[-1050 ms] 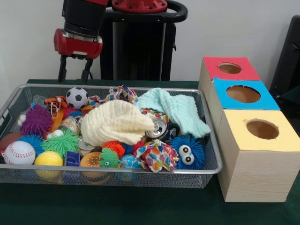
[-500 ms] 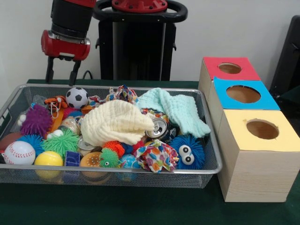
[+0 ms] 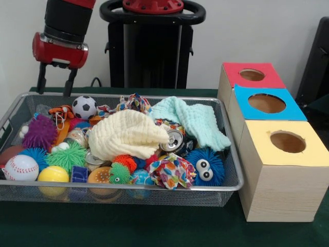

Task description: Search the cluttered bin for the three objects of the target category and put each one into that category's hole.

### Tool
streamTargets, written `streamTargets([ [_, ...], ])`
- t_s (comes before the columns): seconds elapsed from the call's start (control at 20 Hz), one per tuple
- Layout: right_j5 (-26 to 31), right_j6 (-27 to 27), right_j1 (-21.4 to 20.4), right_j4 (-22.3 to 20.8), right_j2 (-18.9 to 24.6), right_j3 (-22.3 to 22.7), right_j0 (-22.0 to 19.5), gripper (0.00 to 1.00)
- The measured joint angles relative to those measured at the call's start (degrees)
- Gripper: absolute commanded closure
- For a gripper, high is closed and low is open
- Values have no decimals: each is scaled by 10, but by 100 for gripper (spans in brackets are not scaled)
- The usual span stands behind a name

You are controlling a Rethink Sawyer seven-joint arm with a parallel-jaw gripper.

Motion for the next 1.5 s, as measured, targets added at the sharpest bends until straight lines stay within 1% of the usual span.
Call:
streamTargets([
  [0.2,-21,0,8,-1,-7,-6,8,0],
  [0.35,-70,0,25,-5,-22,-16,24,0],
  [0.65,-132,0,51,-5,-38,-27,32,0],
  [0.7,-148,0,59,-5,-46,-30,35,0],
  [0.95,-169,0,79,-5,-77,-39,52,0],
  [1.05,-174,0,88,-5,-94,-44,65,0],
  [1.1,-175,0,97,-5,-111,-50,77,0],
  [1.2,-175,0,103,-5,-124,-55,86,0],
  [1.5,-175,0,115,-5,-146,-66,99,0],
])
